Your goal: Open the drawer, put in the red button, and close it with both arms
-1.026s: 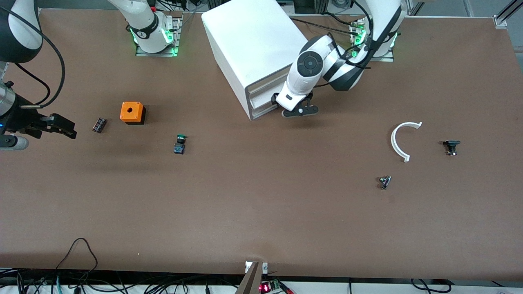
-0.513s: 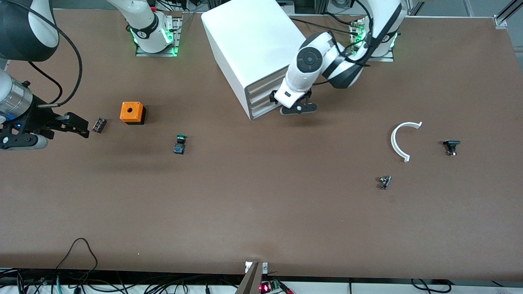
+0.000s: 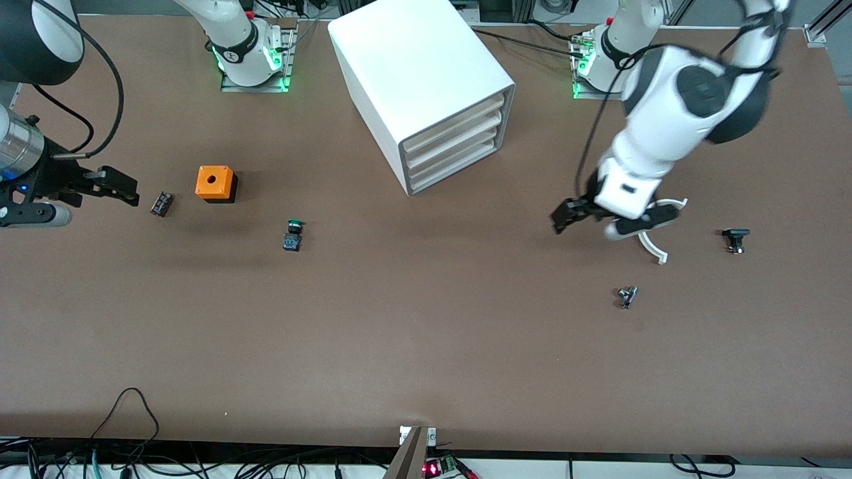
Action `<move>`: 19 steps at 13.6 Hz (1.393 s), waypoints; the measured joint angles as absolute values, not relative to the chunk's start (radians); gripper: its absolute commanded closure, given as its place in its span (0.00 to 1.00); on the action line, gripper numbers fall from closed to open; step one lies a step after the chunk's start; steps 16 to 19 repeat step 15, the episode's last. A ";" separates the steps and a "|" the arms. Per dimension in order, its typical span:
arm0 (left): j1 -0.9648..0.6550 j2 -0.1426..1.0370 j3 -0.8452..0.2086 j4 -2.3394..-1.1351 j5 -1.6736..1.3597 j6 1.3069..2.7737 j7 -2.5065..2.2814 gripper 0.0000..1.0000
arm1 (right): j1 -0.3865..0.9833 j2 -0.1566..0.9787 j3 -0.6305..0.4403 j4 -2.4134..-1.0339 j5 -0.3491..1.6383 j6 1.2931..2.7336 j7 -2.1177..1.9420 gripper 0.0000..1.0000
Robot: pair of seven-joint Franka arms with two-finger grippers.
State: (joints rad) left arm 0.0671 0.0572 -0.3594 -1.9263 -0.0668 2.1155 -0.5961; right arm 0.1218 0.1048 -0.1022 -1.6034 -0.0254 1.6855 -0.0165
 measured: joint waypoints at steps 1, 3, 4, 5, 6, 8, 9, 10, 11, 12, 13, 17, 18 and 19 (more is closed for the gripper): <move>0.067 0.022 -0.317 -1.875 -0.067 2.002 -0.528 0.00 | 0.122 0.080 -0.103 -1.635 -0.026 1.700 -0.017 0.00; 0.067 -0.030 -0.243 -1.794 -0.067 1.829 -0.385 0.00 | 0.122 0.053 -0.104 -1.662 -0.026 1.718 -0.017 0.00; 0.068 -0.047 -0.215 -1.772 -0.067 1.774 -0.329 0.00 | 0.123 0.048 -0.104 -1.660 -0.026 1.719 -0.018 0.00; 0.068 -0.058 -0.195 -1.763 -0.067 1.735 -0.298 0.00 | 0.123 0.042 -0.104 -1.656 -0.026 1.715 -0.019 0.00; 0.069 -0.062 -0.186 -1.761 -0.067 1.703 -0.285 0.00 | 0.123 0.035 -0.105 -1.647 -0.026 1.700 -0.019 0.00; 0.071 -0.061 -0.182 -1.761 -0.067 1.661 -0.282 0.00 | 0.123 0.020 -0.113 -1.626 -0.026 1.652 -0.020 0.00; 0.072 -0.059 -0.182 -1.761 -0.067 1.657 -0.281 0.00 | 0.123 0.010 -0.116 -1.623 -0.026 1.628 -0.022 0.00; 0.072 -0.059 -0.182 -1.757 -0.067 1.657 -0.281 0.00 | 0.123 0.001 -0.118 -1.624 -0.027 1.613 -0.023 0.00; 0.072 -0.058 -0.182 -1.751 -0.067 1.657 -0.280 0.00 | 0.123 -0.007 -0.120 -1.626 -0.027 1.607 -0.023 0.00; 0.072 -0.058 -0.183 -1.745 -0.067 1.656 -0.279 0.00 | 0.123 -0.011 -0.120 -1.629 -0.027 1.606 -0.023 0.00; 0.072 -0.058 -0.184 -1.742 -0.067 1.655 -0.278 0.00 | 0.123 -0.012 -0.121 -1.631 -0.027 1.606 -0.023 0.00; 0.072 -0.058 -0.184 -1.740 -0.067 1.654 -0.276 0.00 | 0.123 -0.012 -0.126 -1.633 -0.028 1.613 -0.023 0.00; 0.072 -0.058 -0.184 -1.740 -0.067 1.654 -0.276 0.00 | 0.123 -0.012 -0.126 -1.633 -0.028 1.613 -0.023 0.00; 0.072 -0.058 -0.184 -1.740 -0.067 1.654 -0.276 0.00 | 0.123 -0.012 -0.126 -1.633 -0.028 1.613 -0.023 0.00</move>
